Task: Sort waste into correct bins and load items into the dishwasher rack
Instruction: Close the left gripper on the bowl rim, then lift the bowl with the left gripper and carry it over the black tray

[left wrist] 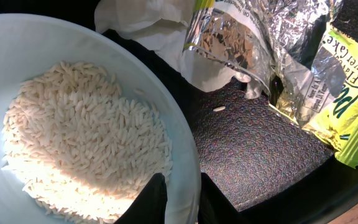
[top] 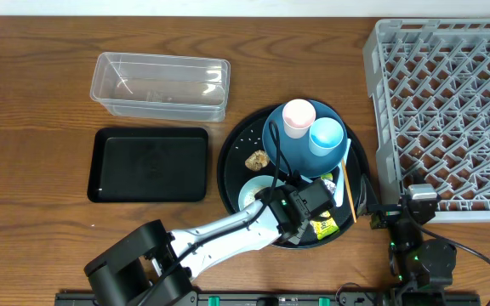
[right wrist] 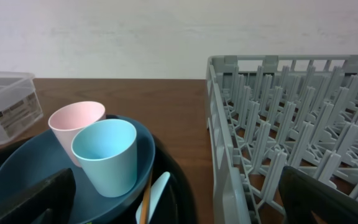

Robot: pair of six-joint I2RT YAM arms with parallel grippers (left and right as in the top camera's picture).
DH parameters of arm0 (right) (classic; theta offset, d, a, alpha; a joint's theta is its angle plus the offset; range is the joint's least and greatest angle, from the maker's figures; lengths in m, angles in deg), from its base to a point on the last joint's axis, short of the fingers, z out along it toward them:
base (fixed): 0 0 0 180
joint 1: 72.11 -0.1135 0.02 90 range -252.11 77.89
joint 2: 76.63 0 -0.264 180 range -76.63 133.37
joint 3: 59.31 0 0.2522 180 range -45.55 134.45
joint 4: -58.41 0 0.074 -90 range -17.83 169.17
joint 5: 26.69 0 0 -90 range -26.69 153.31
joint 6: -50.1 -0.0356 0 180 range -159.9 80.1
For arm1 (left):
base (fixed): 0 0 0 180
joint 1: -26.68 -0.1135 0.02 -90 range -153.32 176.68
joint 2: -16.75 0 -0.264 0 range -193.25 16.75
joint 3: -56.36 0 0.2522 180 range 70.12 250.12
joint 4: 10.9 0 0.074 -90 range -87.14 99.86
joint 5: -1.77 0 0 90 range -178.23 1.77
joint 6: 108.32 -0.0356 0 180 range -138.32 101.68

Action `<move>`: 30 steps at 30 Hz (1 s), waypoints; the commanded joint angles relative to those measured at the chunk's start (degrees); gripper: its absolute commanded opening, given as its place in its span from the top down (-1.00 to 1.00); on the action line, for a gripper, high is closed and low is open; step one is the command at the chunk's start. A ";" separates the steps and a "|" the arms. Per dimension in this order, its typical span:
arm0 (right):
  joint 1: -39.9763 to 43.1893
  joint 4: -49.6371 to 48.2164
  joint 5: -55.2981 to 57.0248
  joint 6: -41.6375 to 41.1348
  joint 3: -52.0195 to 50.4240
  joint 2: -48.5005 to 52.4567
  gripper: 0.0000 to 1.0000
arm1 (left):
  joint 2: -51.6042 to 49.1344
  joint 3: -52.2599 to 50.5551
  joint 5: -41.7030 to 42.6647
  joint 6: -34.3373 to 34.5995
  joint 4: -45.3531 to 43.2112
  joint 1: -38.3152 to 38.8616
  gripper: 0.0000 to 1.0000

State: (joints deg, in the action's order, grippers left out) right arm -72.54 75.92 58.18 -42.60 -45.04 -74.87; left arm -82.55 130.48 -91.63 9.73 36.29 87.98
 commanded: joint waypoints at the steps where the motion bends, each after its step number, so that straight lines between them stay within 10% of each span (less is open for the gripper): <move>1: 0.42 0.09 0.42 0.63 -0.20 0.02 -0.99 | -0.68 -0.26 -0.98 -0.57 0.33 0.17 0.63; 30: 0.42 0.09 0.42 0.63 -0.20 0.00 -0.99 | 1.33 1.25 -6.32 -0.59 4.90 0.02 0.88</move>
State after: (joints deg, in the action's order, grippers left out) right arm -72.54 75.92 58.18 -42.60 -45.04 -74.87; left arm -82.49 130.59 -95.57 8.84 40.18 88.07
